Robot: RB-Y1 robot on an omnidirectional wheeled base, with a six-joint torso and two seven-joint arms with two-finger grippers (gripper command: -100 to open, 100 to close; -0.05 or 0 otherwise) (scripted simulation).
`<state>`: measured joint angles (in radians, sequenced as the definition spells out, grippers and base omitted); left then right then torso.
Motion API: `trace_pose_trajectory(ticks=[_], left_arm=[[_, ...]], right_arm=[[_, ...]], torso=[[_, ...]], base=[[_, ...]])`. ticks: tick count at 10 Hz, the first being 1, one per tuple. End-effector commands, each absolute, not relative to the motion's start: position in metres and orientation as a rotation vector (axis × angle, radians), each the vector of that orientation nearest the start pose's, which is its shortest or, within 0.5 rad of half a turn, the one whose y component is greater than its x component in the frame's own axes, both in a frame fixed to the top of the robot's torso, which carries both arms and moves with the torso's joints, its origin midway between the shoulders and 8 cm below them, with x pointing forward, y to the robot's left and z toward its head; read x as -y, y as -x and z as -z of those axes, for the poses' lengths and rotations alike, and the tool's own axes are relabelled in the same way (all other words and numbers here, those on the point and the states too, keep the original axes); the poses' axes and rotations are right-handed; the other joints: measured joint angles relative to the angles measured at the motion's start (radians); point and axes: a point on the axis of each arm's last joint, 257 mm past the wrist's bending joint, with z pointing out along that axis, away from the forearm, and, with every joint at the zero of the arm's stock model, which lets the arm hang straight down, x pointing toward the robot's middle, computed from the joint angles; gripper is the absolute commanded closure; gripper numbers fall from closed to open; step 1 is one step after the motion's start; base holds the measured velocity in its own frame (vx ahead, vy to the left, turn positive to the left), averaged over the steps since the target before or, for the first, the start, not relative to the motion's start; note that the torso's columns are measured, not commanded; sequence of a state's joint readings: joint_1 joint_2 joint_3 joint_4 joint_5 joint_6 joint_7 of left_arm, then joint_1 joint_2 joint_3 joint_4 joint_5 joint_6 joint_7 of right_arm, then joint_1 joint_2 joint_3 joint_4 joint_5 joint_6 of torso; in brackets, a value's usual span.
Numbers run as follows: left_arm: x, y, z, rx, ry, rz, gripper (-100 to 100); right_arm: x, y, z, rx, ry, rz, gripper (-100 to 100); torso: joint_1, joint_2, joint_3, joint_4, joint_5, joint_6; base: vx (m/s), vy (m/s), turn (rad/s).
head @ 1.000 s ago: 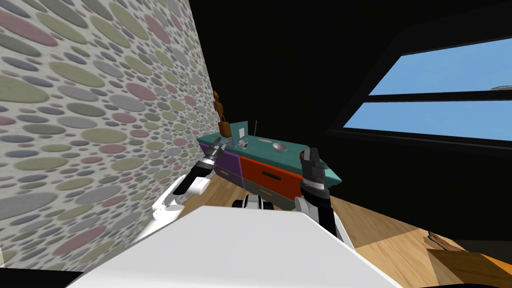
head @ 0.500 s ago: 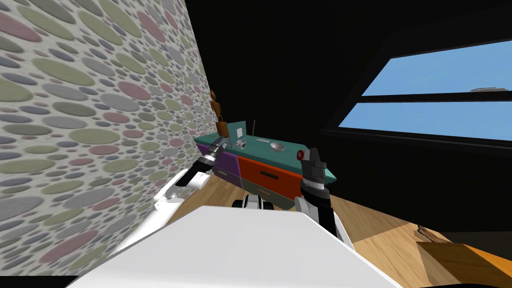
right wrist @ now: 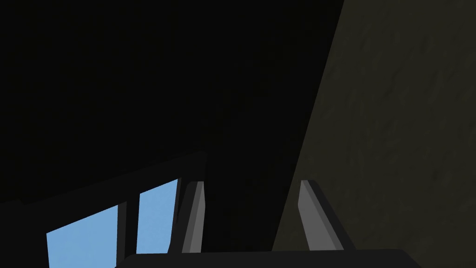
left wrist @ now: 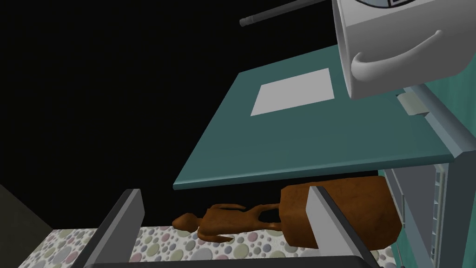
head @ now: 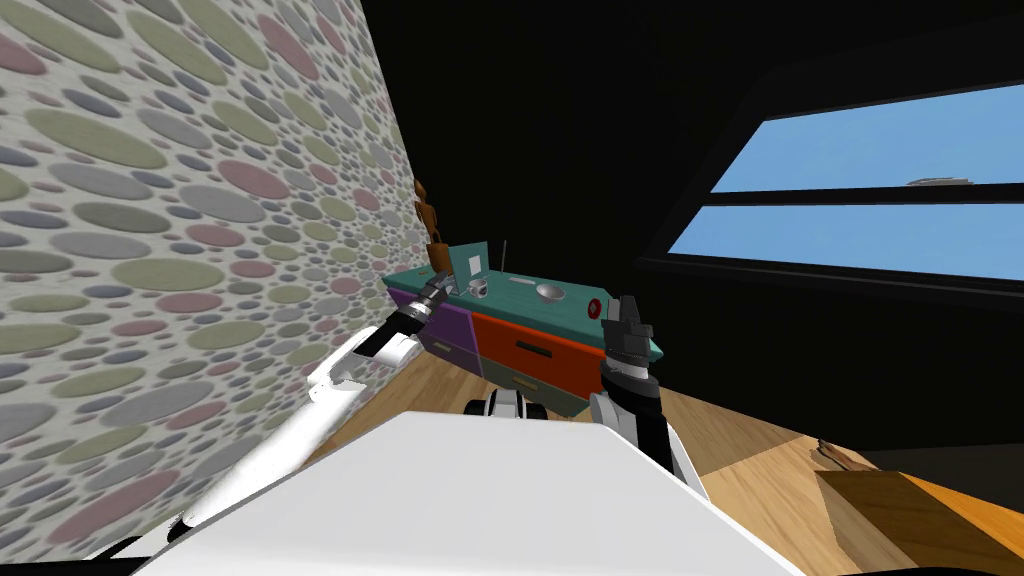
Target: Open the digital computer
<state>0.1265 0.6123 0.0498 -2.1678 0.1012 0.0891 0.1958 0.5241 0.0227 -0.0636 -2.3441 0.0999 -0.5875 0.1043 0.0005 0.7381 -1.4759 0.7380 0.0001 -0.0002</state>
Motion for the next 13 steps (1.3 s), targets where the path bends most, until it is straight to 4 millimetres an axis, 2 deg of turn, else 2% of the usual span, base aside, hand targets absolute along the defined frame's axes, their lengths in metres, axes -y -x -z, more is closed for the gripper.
trace_pose_trajectory(ticks=[1, 7, 9, 10, 12, 13], left_arm=[[-0.289, -0.493, -0.012, -1.241, 0.654, 1.178, -100], [-0.317, -0.516, -0.013, -1.307, 0.708, 1.065, -100], [-0.335, -0.528, -0.022, -1.328, 0.725, 1.002, -100], [-0.337, -0.528, -0.019, -1.332, 0.735, 0.993, -100], [-0.356, -0.538, -0.031, -1.345, 0.753, 0.927, -100], [-0.357, -0.538, -0.029, -1.347, 0.759, 0.921, -100]], right_arm=[[0.282, -0.312, -0.06, -0.588, -0.46, -1.095, 0], [0.282, -0.312, -0.06, -0.588, -0.46, -1.095, 0], [0.282, -0.312, -0.06, -0.588, -0.46, -1.095, 0], [0.282, -0.312, -0.06, -0.588, -0.46, -1.095, 0], [0.282, -0.312, -0.06, -0.588, -0.46, -1.095, 0], [0.282, -0.312, -0.06, -0.588, -0.46, -1.095, 0]], torso=[[0.0, 0.0, 0.0, 0.0, 0.0, 0.0], [-0.001, 0.0, 0.0, 0.0, 0.0, 0.0], [-0.001, 0.0, 0.0, 0.0, 0.0, 0.0], [-0.001, 0.0, 0.0, 0.0, 0.0, 0.0], [0.0, 0.0, 0.0, 0.0, 0.0, 0.0], [-0.001, 0.0, 0.0, 0.0, 0.0, 0.0]], base=[[-0.006, -0.039, -0.071], [-0.001, -0.027, -0.031], [-0.001, -0.036, -0.045], [0.001, -0.028, -0.02], [-0.002, -0.032, -0.042], [-0.003, -0.023, -0.017]])
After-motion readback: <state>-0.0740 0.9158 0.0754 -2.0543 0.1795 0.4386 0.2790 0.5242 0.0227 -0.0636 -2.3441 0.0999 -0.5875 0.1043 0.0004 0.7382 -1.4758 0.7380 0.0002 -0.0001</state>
